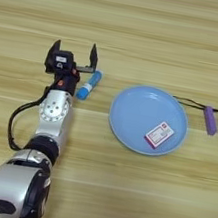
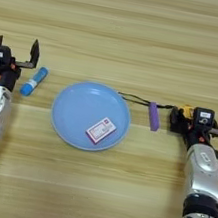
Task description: Move the objects on the table
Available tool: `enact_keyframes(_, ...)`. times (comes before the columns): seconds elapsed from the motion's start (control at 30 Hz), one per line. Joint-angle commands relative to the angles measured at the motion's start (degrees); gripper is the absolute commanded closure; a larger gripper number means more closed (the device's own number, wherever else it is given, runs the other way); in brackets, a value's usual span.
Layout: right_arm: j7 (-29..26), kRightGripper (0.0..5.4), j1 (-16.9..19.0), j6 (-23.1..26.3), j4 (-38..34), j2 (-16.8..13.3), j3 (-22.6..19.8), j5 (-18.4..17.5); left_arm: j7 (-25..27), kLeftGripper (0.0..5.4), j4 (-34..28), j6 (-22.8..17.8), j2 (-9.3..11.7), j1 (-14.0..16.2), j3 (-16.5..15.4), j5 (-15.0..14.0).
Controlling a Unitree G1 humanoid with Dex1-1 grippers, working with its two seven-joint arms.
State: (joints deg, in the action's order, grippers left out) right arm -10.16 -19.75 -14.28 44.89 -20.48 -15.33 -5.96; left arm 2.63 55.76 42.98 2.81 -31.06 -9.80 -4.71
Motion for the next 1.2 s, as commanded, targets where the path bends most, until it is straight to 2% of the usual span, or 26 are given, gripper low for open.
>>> enact_keyframes(0.03,0.1,0.26,0.1,0.6,0.9,-0.4,0.0,-0.2,0.0,0.00,0.6,-0.4,0.0,-0.4,0.2,0.4)
enact_keyframes(0.13,-0.6,0.02,0.3,0.0,-0.4,0.1,0.0,-0.7,0.0,0.00,0.6,-0.4,0.0,-0.5,0.2,0.4)
enact_keyframes(0.37,-0.6,0.02,1.8,-2.6,-6.0,0.7,-0.2,-1.1,0.0,0.00,0.7,-0.4,-0.1,-0.5,0.3,0.4)
enact_keyframes(0.6,-0.6,0.02,4.6,-3.6,-14.6,1.7,0.8,-1.3,-0.1,0.00,1.0,-0.3,0.0,-0.6,0.3,0.4)
enact_keyframes(0.8,-1.7,0.02,7.2,-2.7,-19.9,2.5,3.1,-0.5,-0.1,0.00,0.9,-0.2,0.0,-0.5,0.3,0.5)
enact_keyframes(1.03,-2.3,0.02,11.6,-1.4,-26.2,2.5,7.0,2.7,-0.1,0.00,0.9,-0.2,0.0,-0.5,0.3,0.4)
enact_keyframes(1.2,-3.3,0.02,13.1,0.3,-28.6,2.8,9.2,3.6,-0.1,0.00,0.9,-0.2,0.1,-0.6,0.3,0.4)
